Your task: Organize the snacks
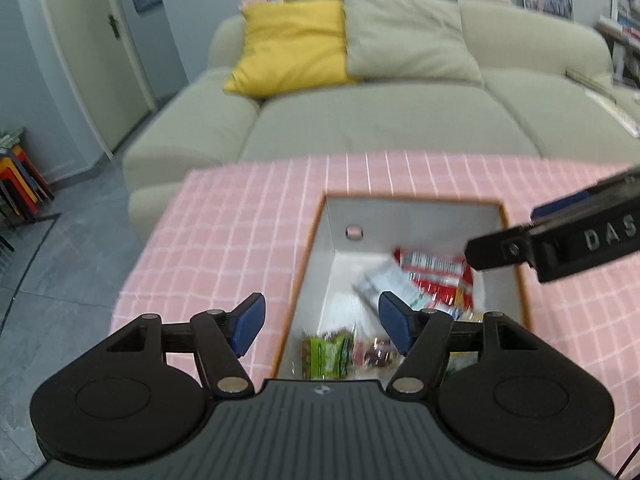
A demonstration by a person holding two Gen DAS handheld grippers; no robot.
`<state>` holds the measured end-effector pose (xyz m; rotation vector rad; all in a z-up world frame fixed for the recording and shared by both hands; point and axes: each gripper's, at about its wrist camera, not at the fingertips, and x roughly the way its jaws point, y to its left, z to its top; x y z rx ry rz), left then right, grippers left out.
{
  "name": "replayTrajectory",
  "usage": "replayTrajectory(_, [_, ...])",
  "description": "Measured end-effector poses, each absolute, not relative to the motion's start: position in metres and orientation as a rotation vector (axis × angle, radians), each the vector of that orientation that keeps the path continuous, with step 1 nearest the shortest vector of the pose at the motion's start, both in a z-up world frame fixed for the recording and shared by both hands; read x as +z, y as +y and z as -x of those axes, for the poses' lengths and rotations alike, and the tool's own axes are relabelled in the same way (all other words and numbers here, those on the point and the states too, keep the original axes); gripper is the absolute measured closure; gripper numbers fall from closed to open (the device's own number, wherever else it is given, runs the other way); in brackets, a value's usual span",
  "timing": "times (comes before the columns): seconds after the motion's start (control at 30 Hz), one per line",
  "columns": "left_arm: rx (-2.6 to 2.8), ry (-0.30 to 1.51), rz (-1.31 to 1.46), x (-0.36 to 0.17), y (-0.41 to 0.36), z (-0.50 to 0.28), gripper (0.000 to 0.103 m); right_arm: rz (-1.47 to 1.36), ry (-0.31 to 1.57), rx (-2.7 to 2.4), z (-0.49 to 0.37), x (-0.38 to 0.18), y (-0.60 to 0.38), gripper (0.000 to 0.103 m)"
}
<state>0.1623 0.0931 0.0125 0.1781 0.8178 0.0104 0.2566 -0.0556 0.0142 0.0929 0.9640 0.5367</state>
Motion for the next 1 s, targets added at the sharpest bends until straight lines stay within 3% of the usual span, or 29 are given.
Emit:
replayTrajectory(0.27, [0.046, 0.637, -0.174, 0.056, 0.067, -0.115, 0.023, -0.100, 0.751, 0.501, -0.184, 0.070, -0.095, 0.010])
replayTrajectory(0.57, [0.077, 0.489, -0.178, 0.083, 0.039, -0.059, 0.012, -0.057, 0.626, 0.392, -0.096, 0.083, -0.135, 0.008])
replayTrajectory(0.77, [0.046, 0.447, -0.130, 0.077, 0.026, -0.027, 0.009, -0.035, 0.556, 0.307, -0.039, 0.075, -0.154, 0.004])
replayTrajectory(1.0, [0.051, 0.526, -0.116, 0.049, 0.022, -0.006, 0.009, 0.036, 0.562, 0.247, 0.008, 0.051, -0.159, 0.004])
